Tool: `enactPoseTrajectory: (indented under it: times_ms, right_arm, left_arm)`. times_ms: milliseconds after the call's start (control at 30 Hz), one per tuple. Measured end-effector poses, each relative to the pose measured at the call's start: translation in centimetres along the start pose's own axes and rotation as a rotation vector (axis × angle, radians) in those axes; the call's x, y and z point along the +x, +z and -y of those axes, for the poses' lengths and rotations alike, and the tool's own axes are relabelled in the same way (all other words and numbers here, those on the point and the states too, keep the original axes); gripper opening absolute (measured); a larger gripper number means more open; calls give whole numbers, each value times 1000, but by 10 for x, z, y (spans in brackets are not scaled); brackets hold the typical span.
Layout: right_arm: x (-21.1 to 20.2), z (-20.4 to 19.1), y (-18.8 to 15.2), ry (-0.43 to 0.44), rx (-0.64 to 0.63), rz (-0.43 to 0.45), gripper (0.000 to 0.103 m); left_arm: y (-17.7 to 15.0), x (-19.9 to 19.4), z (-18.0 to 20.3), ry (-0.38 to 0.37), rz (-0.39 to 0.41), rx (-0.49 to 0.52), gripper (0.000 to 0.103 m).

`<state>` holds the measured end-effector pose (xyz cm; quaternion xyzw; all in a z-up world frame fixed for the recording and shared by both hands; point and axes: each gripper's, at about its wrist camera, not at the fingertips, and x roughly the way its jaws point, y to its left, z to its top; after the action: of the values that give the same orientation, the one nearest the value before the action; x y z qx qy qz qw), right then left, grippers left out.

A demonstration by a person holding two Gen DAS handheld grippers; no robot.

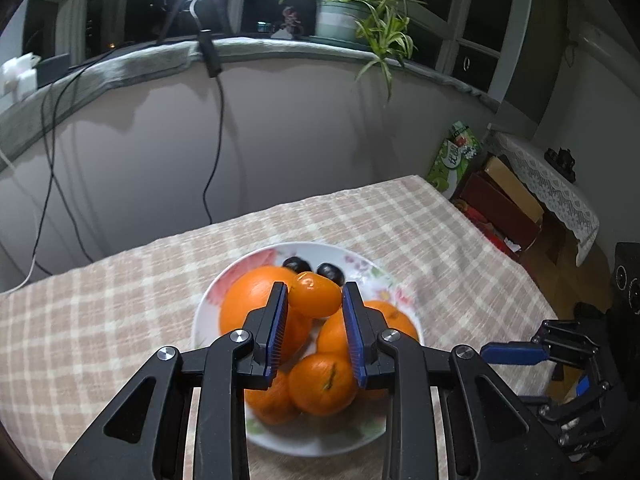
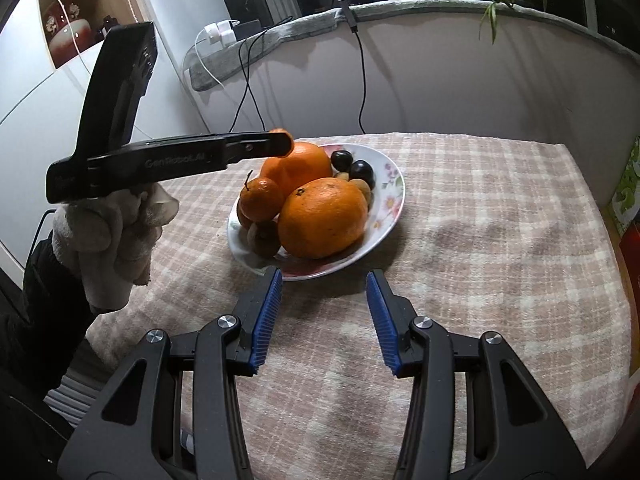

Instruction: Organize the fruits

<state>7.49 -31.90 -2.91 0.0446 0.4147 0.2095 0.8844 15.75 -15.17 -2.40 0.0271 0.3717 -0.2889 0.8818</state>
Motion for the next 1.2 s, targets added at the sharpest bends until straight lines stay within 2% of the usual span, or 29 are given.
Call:
enactPoseTrajectory:
  times_ms: [567, 600, 667, 833, 1100, 1200]
  right_arm:
    - [0, 11, -2, -4, 29, -11, 46]
    - [0, 10, -3, -5, 30, -11, 46]
    - [0, 10, -2, -5, 29, -12, 46]
    - [0, 9, -3, -7, 30, -11, 46]
    - [0, 8, -4, -5, 33, -15, 47]
    - [1, 6, -4, -4, 34, -18, 47]
  left_arm:
    - [9, 13, 21, -12, -12, 41, 28]
    - [8, 13, 21, -10, -13, 44, 30]
    - [8, 12, 22, -9, -10, 45, 45]
    - [9, 10, 21, -5, -4, 41, 49]
    - [7, 4, 18, -1, 5, 31, 64]
    - [6, 1, 18, 12, 7, 30, 74]
